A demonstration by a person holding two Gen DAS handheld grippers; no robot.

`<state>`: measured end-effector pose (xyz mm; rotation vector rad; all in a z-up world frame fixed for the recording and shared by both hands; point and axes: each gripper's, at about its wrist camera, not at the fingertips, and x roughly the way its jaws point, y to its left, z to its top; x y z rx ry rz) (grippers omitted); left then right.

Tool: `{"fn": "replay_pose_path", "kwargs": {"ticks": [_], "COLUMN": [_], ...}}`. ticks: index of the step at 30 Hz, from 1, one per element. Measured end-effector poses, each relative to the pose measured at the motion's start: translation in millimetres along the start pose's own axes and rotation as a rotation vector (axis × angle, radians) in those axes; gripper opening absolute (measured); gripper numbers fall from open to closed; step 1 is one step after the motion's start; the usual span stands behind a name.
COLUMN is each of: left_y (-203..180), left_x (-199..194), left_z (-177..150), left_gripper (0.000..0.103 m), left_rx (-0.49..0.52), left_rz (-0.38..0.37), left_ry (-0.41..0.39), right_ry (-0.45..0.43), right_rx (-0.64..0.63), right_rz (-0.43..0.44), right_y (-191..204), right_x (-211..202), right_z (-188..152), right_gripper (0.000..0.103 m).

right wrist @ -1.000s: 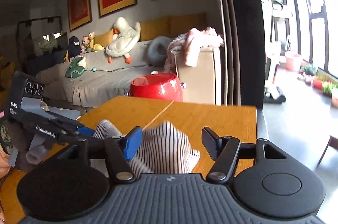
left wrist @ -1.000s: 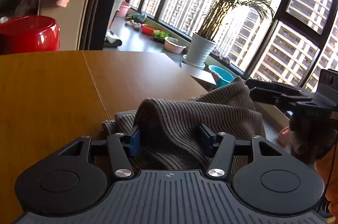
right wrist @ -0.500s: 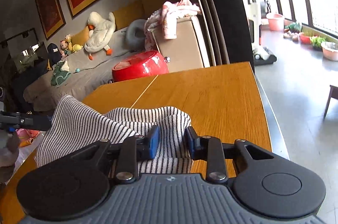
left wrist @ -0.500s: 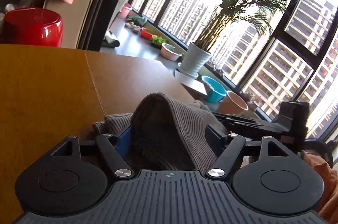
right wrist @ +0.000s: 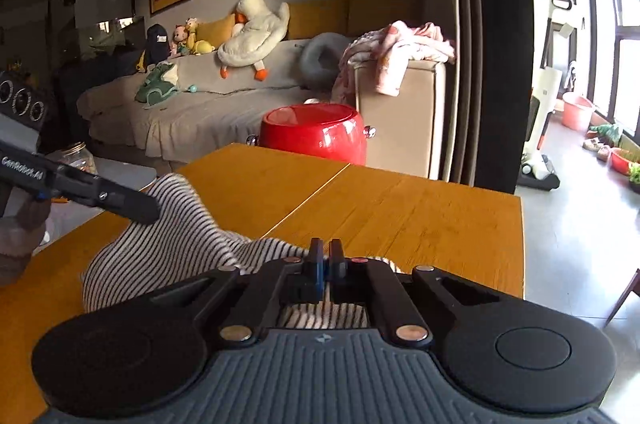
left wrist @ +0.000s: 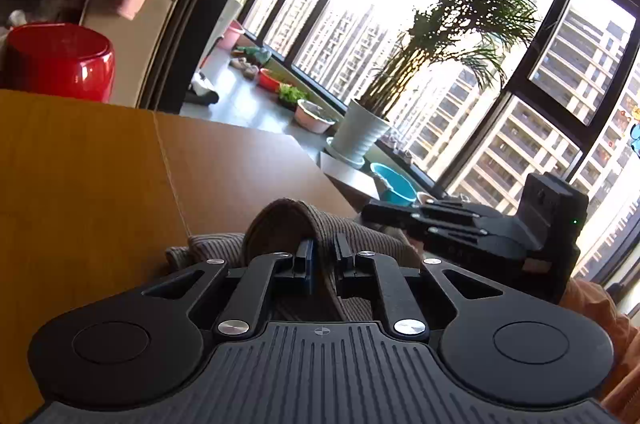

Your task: Fold clothes

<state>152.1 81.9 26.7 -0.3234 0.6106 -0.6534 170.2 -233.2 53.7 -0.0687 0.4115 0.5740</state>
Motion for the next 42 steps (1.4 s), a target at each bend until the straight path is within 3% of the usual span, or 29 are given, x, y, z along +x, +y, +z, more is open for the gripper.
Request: {"fn": "replay_pose_path", "kwargs": {"ticks": [4, 8, 9, 11, 13, 16, 18, 19, 20, 23, 25, 26, 27, 28, 29, 30, 33, 36, 39, 40, 42], "left_y": [18, 20, 17, 9, 5, 7, 10, 10, 9, 4, 2, 0, -1, -3, -1, 1, 10, 14, 11, 9, 6], "left_x": [-2, -9, -10, -9, 1, 29, 48, 54, 54, 42, 31, 24, 17, 10, 6, 2, -1, 5, 17, 22, 32], "left_z": [-6, -6, -3, 2, 4, 7, 8, 8, 8, 7, 8, 9, 9, 8, 7, 6, 0, -1, 3, 3, 3], "left_gripper": [0.009, 0.011, 0.014, 0.045, 0.062, 0.071, 0.059, 0.03, 0.016, 0.012, 0.008, 0.008, 0.008, 0.007, 0.006, 0.006, 0.006, 0.008, 0.022, 0.034, 0.037], "left_rx": [-0.027, -0.105, -0.102, -0.085, -0.098, -0.16, -0.2, -0.202, -0.187, -0.136, -0.118, -0.107, -0.095, -0.082, -0.079, -0.077, -0.093, -0.139, -0.162, -0.164, -0.163], "left_rz": [0.072, -0.066, -0.089, -0.119, -0.128, -0.138, -0.141, -0.143, -0.145, -0.15, -0.157, -0.159, -0.158, -0.155, -0.148, -0.14, -0.128, -0.173, -0.201, -0.203, -0.203], "left_ry": [0.032, -0.003, -0.018, -0.035, -0.019, 0.032, 0.063, 0.075, 0.075, 0.049, 0.025, 0.011, -0.001, -0.011, -0.015, -0.016, -0.004, -0.002, 0.015, 0.024, 0.043], "right_ry": [-0.007, -0.011, -0.009, 0.0, 0.002, -0.008, -0.006, 0.001, 0.009, 0.048, 0.075, 0.091, 0.107, 0.124, 0.14, 0.14, 0.107, 0.079, 0.086, 0.09, 0.086], "right_rx": [0.013, 0.033, 0.029, 0.008, -0.012, -0.029, -0.058, -0.075, -0.097, -0.134, -0.138, -0.133, -0.128, -0.123, -0.118, -0.118, -0.111, -0.112, -0.13, -0.137, -0.135], "right_rz": [-0.011, 0.025, 0.037, 0.037, 0.03, 0.015, 0.001, 0.004, 0.009, 0.041, 0.076, 0.095, 0.114, 0.133, 0.152, 0.143, 0.137, 0.126, 0.111, 0.103, 0.097], "right_y": [1, -6, -4, 3, 7, 8, 10, 10, 11, 10, 8, 8, 9, 9, 10, 12, 17, 17, 18, 18, 19], "right_x": [7, 0, -3, -6, -9, -15, -15, -15, -15, -10, -4, 1, 6, 11, 16, 17, 9, 2, 0, 0, 0], "right_z": [8, 10, 10, 6, 2, 1, 3, 5, 6, 9, 10, 8, 7, 6, 5, 5, 12, 18, 15, 12, 11], "right_gripper": [0.0, 0.004, 0.009, 0.023, 0.029, 0.039, 0.044, 0.045, 0.045, 0.048, 0.064, 0.065, 0.065, 0.055, 0.038, 0.002, 0.003, 0.002, 0.003, 0.003, 0.008]}}
